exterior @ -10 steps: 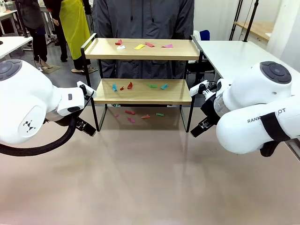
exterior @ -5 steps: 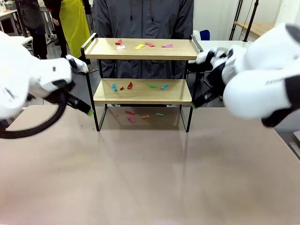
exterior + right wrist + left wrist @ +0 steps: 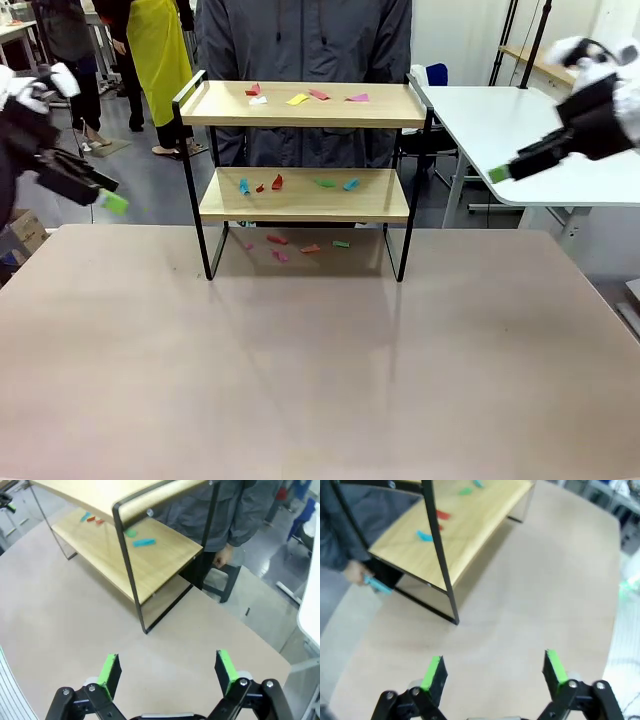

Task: Clean the shelf.
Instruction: Pick up the Duster handed by the human.

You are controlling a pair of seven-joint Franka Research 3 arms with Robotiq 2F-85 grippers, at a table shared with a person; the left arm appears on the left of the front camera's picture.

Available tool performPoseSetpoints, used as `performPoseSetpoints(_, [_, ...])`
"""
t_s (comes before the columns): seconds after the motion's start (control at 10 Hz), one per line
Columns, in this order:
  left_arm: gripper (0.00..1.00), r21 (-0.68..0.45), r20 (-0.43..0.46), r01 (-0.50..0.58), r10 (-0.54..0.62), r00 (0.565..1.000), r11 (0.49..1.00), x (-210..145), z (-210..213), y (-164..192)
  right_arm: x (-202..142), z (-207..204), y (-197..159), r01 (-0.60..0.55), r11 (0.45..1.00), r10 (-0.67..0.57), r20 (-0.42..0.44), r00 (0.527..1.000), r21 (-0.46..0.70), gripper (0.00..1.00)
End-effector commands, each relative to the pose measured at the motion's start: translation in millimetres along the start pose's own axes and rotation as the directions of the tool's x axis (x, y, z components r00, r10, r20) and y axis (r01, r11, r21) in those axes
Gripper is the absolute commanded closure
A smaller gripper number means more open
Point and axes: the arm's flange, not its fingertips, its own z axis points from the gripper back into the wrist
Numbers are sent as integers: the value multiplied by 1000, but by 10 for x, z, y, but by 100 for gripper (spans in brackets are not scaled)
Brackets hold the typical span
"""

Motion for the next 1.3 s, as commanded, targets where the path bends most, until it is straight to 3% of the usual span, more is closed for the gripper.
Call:
performPoseSetpoints(0.0, [0, -158, 96, 109, -95, 991, 981, -310, -13, 518, -366, 7, -507, -70, 991, 62, 68, 996, 117, 0])
performPoseSetpoints(0.2, [0, -125, 170, 129, -107, 980, 984, -494, -40, 646, -629, -51, -846, -31, 993, 19, 100, 995, 117, 0])
performPoseSetpoints(0.3, [0, -103, 128, 108, -95, 987, 989, -386, 134, 334, -623, -160, -789, 45, 996, -47, 24, 999, 78, 0])
performPoseSetpoints(0.4, [0, -103, 128, 108, -95, 987, 989, -386, 134, 334, -689, 133, -689, -39, 996, 33, 68, 997, 86, 0])
performPoseSetpoints(0.9, [0, -103, 96, 121, -111, 989, 987, -387, 97, 365, -655, 121, -668, -14, 997, 10, 52, 999, 79, 0])
performPoseSetpoints(1.2, [0, -189, 304, 126, -64, 951, 974, -659, 29, 1052, -917, -30, -1546, -32, 986, 0, 191, 982, 166, 0])
